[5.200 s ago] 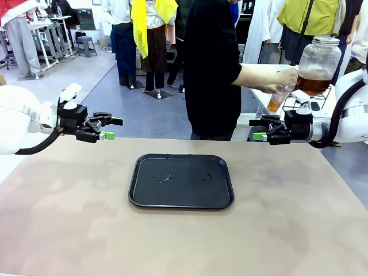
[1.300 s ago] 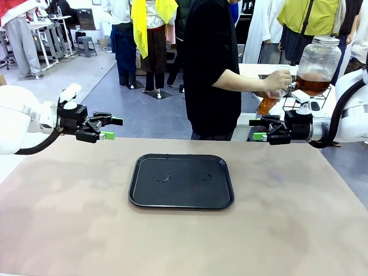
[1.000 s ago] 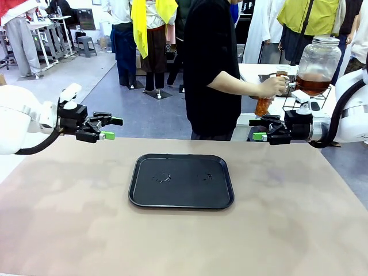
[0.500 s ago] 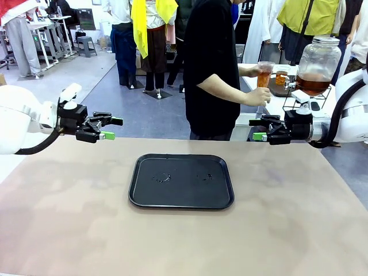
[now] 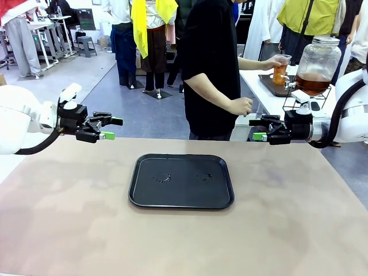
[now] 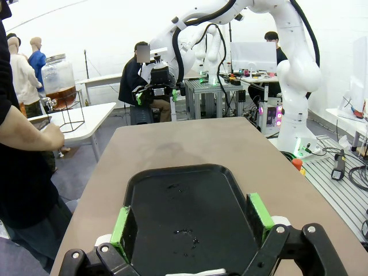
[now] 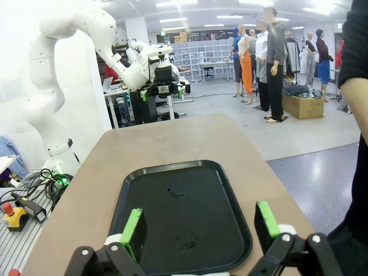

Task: Pour the drink into the iced cup.
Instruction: Open the gripper to release the iced cup you were holding.

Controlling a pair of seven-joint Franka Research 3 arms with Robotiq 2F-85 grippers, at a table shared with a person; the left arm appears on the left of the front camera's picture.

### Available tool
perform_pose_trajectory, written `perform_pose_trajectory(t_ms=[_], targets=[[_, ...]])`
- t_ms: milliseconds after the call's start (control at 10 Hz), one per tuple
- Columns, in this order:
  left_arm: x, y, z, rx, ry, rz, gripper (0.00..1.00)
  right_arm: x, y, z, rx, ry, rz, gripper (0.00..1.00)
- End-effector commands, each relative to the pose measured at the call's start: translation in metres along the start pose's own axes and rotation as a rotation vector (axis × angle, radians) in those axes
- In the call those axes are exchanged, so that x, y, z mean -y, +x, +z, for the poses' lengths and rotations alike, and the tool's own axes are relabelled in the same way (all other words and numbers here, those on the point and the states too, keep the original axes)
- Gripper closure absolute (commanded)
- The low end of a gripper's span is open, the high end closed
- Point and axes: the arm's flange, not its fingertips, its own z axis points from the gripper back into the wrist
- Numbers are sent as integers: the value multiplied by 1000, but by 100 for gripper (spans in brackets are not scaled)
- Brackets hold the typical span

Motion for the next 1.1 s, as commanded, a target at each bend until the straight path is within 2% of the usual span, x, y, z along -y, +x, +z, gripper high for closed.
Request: perform_pose_trajectory(t_ms=[0,1000], targets=[[0,0,1,2,3,0,0,-1,3,2,7,8,-12,0],[0,0,1,2,3,0,0,-1,3,2,7,8,-12,0]])
